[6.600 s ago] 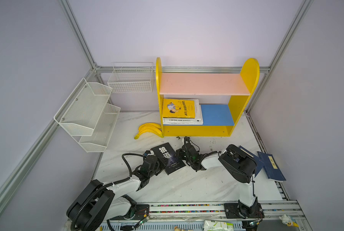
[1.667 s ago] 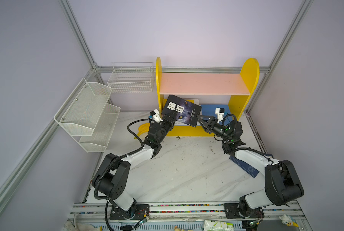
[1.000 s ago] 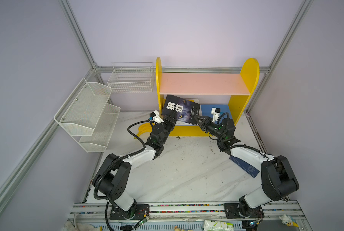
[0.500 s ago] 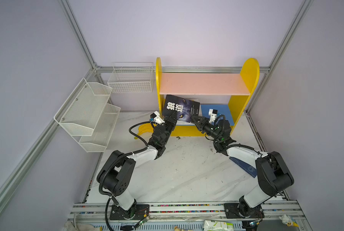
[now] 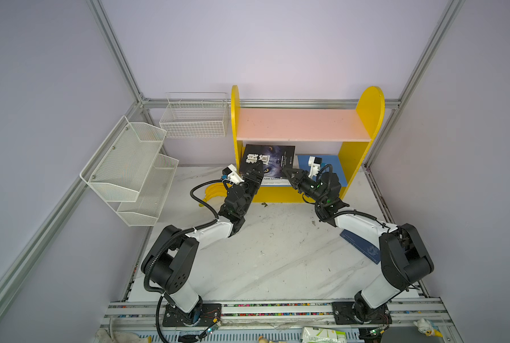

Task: Stacking books/files
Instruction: Place the book at the bookshelf.

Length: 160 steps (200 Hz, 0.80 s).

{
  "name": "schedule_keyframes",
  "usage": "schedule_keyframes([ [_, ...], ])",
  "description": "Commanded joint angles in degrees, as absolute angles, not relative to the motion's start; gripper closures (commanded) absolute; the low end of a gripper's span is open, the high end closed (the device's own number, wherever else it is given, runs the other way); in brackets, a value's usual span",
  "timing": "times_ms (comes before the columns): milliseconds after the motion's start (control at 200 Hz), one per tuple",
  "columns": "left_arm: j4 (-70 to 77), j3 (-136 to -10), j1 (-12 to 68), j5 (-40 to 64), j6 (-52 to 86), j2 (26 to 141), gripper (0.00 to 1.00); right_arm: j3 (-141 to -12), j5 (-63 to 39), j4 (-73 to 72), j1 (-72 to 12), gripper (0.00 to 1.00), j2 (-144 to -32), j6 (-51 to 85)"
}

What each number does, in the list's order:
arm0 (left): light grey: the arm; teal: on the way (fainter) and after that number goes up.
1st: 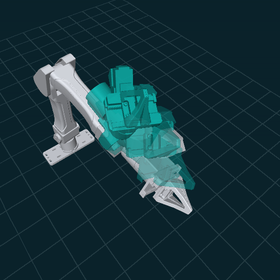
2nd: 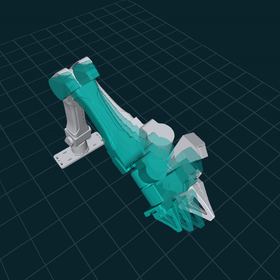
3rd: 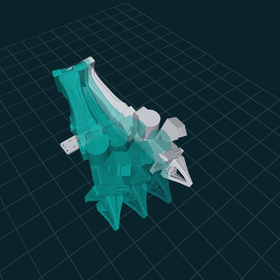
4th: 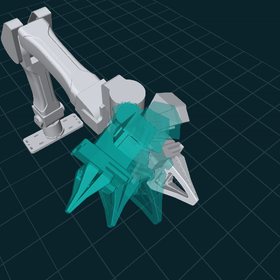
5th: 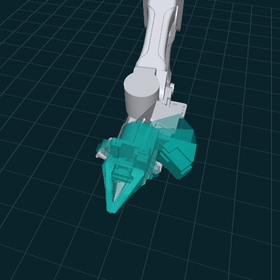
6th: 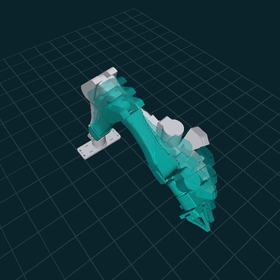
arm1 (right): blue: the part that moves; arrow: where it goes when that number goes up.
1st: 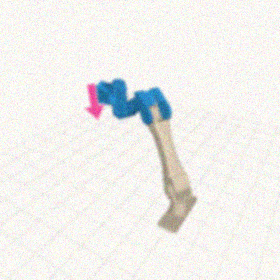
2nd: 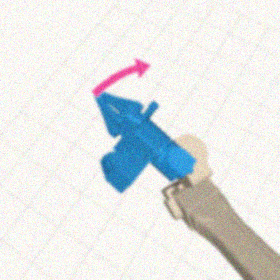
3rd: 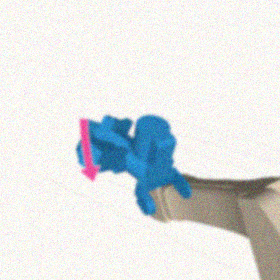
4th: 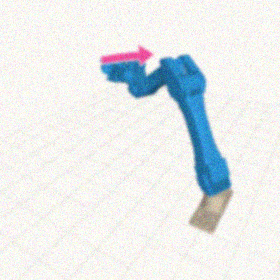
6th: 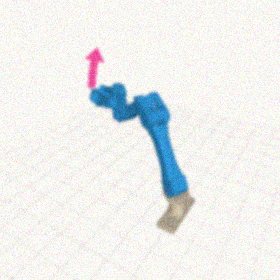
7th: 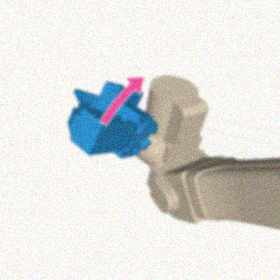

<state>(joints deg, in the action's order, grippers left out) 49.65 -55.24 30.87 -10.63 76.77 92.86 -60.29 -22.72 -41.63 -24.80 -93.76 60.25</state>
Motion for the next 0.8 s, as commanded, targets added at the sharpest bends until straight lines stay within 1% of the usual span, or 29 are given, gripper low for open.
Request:
schedule_keyframes([
  [0, 45.55, -53.76, 30.42, -10.21, 71.62, 84.99, 0.25, -63.97, -21.83, -40.41, -23.14, 0.90, -94.29, 55.20],
  [75, 40.95, -51.49, 30.29, -11.02, 68.19, 81.60, 0.22, -65.64, -24.20, -40.11, -22.23, 0.90, -95.67, 54.39],
  [315, 21.52, -44.22, 29.02, -16.36, 58.21, 64.36, 0.12, -71.95, -32.39, -36.58, -19.44, 0.90, -99.60, 51.89],
  [485, 14.35, -39.38, 27.65, -21.91, 55.20, 54.04, 0.10, -75.73, -37.88, -36.67, -18.70, 0.90, -102.42, 51.97],
  [625, 10.21, -37.47, 26.71, -23.77, 54.58, 49.47, 0.09, -77.93, -40.53, -36.20, -18.58, 0.90, -104.35, 52.21],
  [795, 8.79, -36.13, 26.19, -24.69, 54.84, 47.46, 0.09, -78.40, -40.34, -35.95, -18.55, 0.89, -105.23, 52.29],
])
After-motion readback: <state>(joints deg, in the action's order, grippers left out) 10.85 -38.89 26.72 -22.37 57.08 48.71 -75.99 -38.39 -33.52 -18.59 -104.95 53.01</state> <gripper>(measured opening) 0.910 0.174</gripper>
